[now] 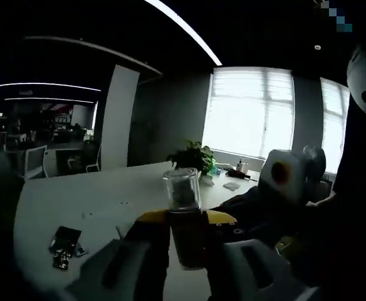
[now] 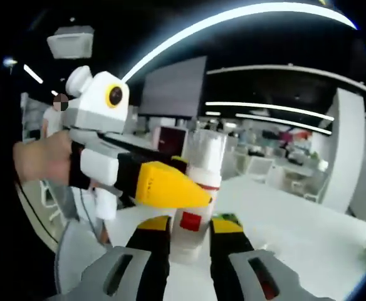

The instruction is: Arrange the skincare products in the storage area until every visible bottle or jar stands upright without overlapping.

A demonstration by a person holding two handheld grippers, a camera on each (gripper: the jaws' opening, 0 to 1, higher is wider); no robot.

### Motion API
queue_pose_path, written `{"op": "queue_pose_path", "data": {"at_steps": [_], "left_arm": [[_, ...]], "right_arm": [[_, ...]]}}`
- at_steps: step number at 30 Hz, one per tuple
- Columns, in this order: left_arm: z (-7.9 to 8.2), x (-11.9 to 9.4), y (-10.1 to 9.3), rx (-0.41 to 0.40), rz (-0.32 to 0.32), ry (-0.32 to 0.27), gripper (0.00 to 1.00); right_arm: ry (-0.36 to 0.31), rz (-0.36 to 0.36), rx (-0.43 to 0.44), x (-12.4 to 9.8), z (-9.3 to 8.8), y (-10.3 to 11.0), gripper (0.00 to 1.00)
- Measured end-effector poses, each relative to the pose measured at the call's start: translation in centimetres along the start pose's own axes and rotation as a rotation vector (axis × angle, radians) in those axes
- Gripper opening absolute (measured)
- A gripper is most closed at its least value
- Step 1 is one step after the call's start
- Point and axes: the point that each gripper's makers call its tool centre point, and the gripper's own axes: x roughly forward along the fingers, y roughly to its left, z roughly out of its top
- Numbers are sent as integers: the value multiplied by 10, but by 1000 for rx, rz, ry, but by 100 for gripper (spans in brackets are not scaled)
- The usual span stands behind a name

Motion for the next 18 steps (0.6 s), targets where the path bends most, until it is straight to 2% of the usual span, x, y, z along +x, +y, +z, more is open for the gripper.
{"op": "queue_pose_path", "data": {"at_steps": [2,3,5,7,10,11,12,14,16,18], "left_arm": [[1,-1,-7,23,-75,1,18],[0,-2,-13,39,-122,5,18],[-2,-3,-16,47,-174,20,19],[-3,-3,-18,73,-216,31,19],[-6,-5,-23,135,-264,61,19],[-6,-5,-24,156,-279,65,19],[-6,-5,-24,161,-285,65,19],[-5,-5,-29,167,-328,64,19],[-3,-6,-36,165,-380,53,19],[-2,-6,-36,147,-405,44,19]], "right_arm": [[-9,57,47,-3,0,2,20],[-4,77,66,-4,-2,2,24],[54,125,34,-7,-10,3,29],[49,200,-21,-10,-7,10,27],[44,295,-41,-17,-1,20,19],[69,310,-8,-19,-2,21,20],[64,301,-4,-18,0,18,23],[66,349,7,-20,2,22,24],[58,384,-38,-22,4,25,22],[60,415,-40,-25,6,25,21]]}}
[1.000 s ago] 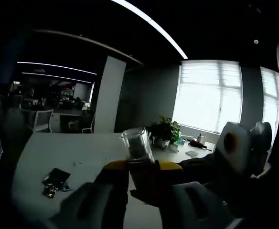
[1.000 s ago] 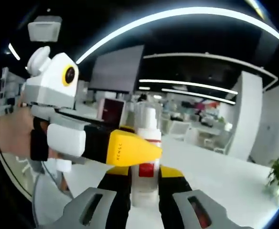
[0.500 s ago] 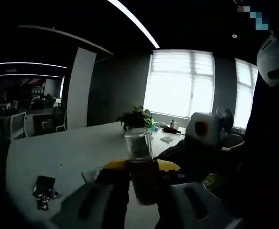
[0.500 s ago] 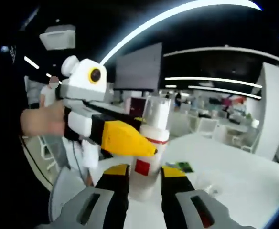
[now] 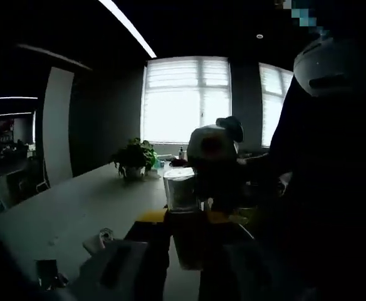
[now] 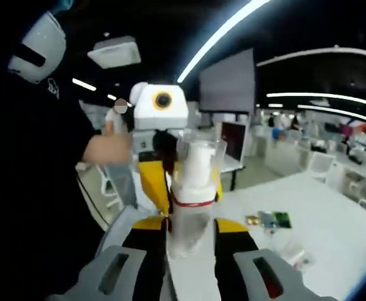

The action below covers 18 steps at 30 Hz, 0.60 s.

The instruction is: Arrange the skincare products in the storage area until every visible bottle or jar stands upright without overlapping.

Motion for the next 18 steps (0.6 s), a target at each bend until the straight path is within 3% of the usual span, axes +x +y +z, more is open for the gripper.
{"op": "queue_pose_path", "data": {"at_steps": [3,4,8,18], "left_arm": [[-2,0,1,-5,-14,4,19],[2,0,-2,-8,-26,-17,19],[3,-1,-1,-17,-28,-26,18],[-1,0,-4,-24,-17,-5,18]], "right_arm": [[-42,46,-48,-3,12,5,16],[-22,35,-31,-4,9,3,16],[-49,38,-31,-2,14,4,14],[-59,37,-81,1,10,4,12]]}}
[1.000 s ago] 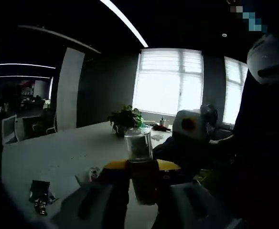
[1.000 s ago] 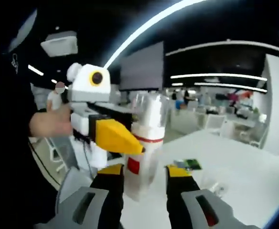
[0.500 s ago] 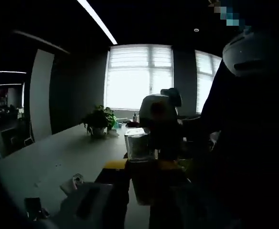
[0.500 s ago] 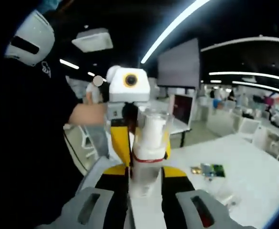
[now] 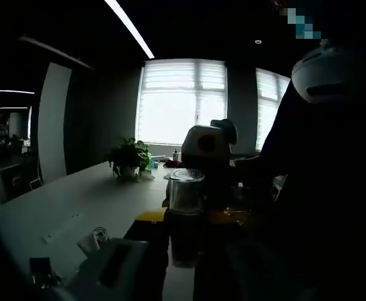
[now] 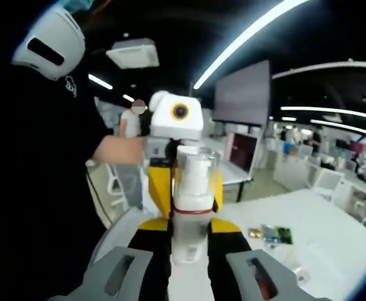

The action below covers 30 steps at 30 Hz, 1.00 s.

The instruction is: Arrange the skincare products in the storage area until every visible bottle or jar stands upright without overlapping.

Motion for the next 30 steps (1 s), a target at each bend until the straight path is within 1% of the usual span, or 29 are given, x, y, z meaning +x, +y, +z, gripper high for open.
{"op": "queue_pose_path", "data": {"at_steps": [3,6,8,10,11,13,16,18,19,21,24,27,29,30], "left_arm": [[1,0,2,-8,8,-7,19],[5,0,6,-8,27,-31,22],[5,0,7,-16,31,-36,24],[1,1,9,-22,48,-29,30],[-3,2,9,-27,57,-16,33],[-8,2,8,-39,59,2,38],[-11,2,6,-43,67,6,39],[-12,2,8,-54,91,2,43],[-13,2,11,-58,111,-6,49],[-16,1,14,-66,129,-6,55],[-19,-1,15,-88,157,-10,55],[-24,-4,16,-104,191,-17,59],[-27,-6,20,-118,228,-17,63],[-30,-9,25,-136,274,-21,68]], "right_arm": [[-11,-2,2,0,1,-1,12],[-26,-4,7,0,2,-3,12],[-30,-8,13,0,1,-4,12],[-35,-10,17,0,1,-5,12],[-39,-12,22,0,0,-6,12],[-37,-16,23,1,-1,-6,12],[-29,-18,28,2,-6,-7,12],[-29,-18,32,2,-8,-8,12],[-28,-21,33,2,-9,-9,12],[-28,-25,37,2,-11,-10,12],[-30,-31,46,2,-15,-13,12],[-22,-37,48,2,-20,-15,13],[-18,-38,51,3,-23,-16,13],[-17,-43,53,4,-25,-18,13]]}}
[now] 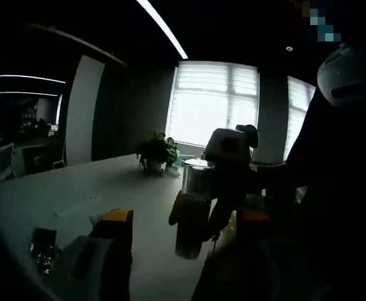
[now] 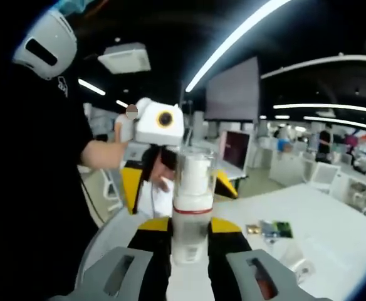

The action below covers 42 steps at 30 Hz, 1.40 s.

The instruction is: Arrange the skincare products in the storage area until every visible bottle or jar stands upright without overlapping.

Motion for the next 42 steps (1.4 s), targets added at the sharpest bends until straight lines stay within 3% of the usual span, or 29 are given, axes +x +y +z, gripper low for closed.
{"op": "queue_pose_path", "data": {"at_steps": [4,13,15,18,19,21,25,36,42], "left_arm": [[-6,-6,14,-39,88,-15,78],[-30,-25,35,-92,283,10,80],[-30,-29,38,-111,318,-29,84],[-24,-36,43,-79,372,-118,93],[-26,-39,45,-54,393,-117,96],[-39,-44,48,-11,439,-49,98],[-53,-50,47,43,468,1,99],[-91,-78,57,-51,568,-3,96],[-98,-81,63,-52,595,16,94]], "right_arm": [[5,-12,5,2,-6,-5,13],[-7,-35,17,7,-16,-18,13],[-3,-43,13,7,-19,-20,13],[-4,-48,20,7,-23,-24,13],[-3,-49,23,7,-24,-25,13],[-1,-51,27,7,-27,-27,13],[1,-66,36,7,-32,-34,13],[5,-101,68,9,-53,-52,13],[12,-114,95,12,-66,-58,13]]}}
